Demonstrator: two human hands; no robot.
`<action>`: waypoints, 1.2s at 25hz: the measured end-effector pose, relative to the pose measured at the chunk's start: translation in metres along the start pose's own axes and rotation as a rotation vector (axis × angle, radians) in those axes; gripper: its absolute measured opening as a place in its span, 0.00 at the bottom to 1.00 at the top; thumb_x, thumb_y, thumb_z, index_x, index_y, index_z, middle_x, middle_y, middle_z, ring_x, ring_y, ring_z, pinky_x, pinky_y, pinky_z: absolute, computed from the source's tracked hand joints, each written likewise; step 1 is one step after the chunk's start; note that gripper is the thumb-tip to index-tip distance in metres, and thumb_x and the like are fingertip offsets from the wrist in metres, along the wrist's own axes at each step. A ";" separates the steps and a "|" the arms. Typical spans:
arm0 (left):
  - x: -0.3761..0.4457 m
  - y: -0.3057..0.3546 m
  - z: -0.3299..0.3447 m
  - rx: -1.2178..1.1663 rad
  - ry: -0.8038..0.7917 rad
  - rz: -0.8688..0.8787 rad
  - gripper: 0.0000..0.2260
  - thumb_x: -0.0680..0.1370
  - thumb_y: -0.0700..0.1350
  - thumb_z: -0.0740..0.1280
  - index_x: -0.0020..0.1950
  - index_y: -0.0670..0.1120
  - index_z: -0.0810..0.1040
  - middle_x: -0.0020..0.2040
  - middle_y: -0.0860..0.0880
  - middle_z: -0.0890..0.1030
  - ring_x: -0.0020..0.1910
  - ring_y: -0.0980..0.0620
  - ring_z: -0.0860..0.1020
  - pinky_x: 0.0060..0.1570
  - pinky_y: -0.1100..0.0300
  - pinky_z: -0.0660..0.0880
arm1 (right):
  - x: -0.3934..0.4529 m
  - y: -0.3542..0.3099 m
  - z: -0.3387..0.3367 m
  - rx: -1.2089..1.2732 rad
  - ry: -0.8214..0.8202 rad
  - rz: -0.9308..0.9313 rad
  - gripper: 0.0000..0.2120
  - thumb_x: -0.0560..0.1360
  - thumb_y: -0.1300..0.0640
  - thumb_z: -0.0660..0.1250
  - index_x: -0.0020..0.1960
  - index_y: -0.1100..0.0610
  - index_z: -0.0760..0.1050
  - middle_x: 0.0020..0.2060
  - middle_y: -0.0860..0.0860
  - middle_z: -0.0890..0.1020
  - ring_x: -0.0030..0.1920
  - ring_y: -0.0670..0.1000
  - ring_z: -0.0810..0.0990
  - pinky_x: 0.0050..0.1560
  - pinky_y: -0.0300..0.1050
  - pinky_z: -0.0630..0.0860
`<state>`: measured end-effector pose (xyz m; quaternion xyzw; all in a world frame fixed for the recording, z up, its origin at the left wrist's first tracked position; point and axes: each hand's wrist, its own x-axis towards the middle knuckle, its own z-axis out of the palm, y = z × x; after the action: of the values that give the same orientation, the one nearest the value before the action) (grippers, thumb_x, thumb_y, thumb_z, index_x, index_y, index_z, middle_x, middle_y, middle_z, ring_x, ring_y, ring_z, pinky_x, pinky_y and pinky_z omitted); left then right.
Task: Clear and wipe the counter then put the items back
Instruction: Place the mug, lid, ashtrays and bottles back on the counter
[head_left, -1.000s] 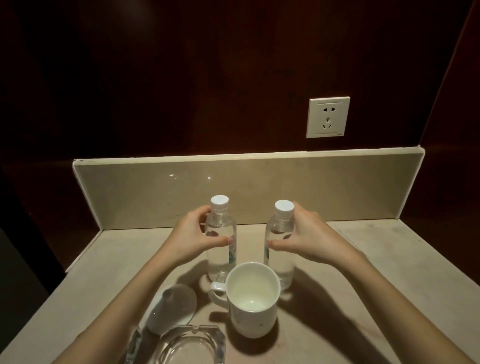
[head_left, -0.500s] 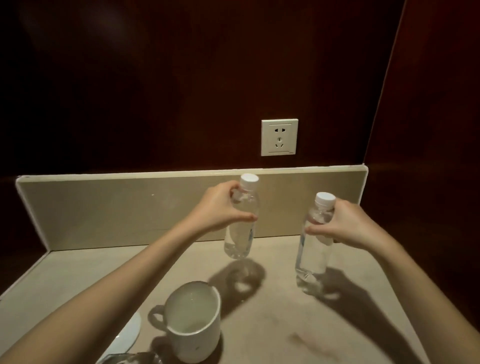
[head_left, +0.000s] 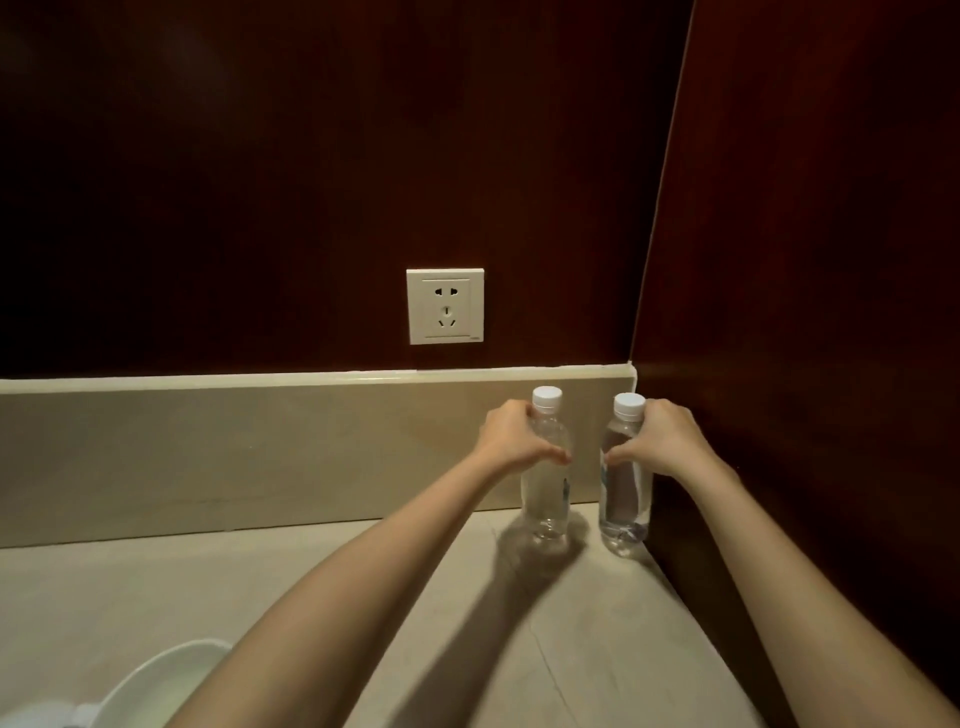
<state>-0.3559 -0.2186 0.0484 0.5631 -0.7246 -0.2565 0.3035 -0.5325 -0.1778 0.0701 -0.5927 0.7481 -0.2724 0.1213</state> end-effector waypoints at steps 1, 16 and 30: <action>0.007 0.001 0.005 0.005 0.010 -0.007 0.29 0.59 0.53 0.81 0.58 0.46 0.80 0.54 0.48 0.82 0.56 0.49 0.79 0.56 0.53 0.77 | 0.005 0.000 0.002 0.000 0.012 0.005 0.19 0.60 0.56 0.80 0.45 0.57 0.74 0.50 0.57 0.80 0.51 0.56 0.79 0.42 0.45 0.72; 0.013 0.012 0.051 0.139 0.109 0.089 0.28 0.66 0.53 0.78 0.59 0.41 0.72 0.58 0.43 0.68 0.56 0.41 0.75 0.57 0.50 0.74 | 0.025 0.000 0.023 -0.200 0.096 -0.139 0.34 0.68 0.64 0.75 0.68 0.63 0.61 0.64 0.59 0.68 0.61 0.64 0.73 0.55 0.52 0.73; 0.025 0.016 0.013 0.259 -0.048 0.198 0.35 0.65 0.59 0.77 0.64 0.43 0.69 0.60 0.44 0.76 0.59 0.45 0.75 0.56 0.52 0.73 | 0.024 -0.011 0.005 -0.313 0.090 -0.165 0.23 0.73 0.53 0.71 0.62 0.63 0.70 0.59 0.59 0.73 0.59 0.62 0.74 0.54 0.51 0.72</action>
<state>-0.3810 -0.2391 0.0546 0.5170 -0.8106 -0.1431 0.2346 -0.5275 -0.2039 0.0758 -0.6510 0.7350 -0.1878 -0.0287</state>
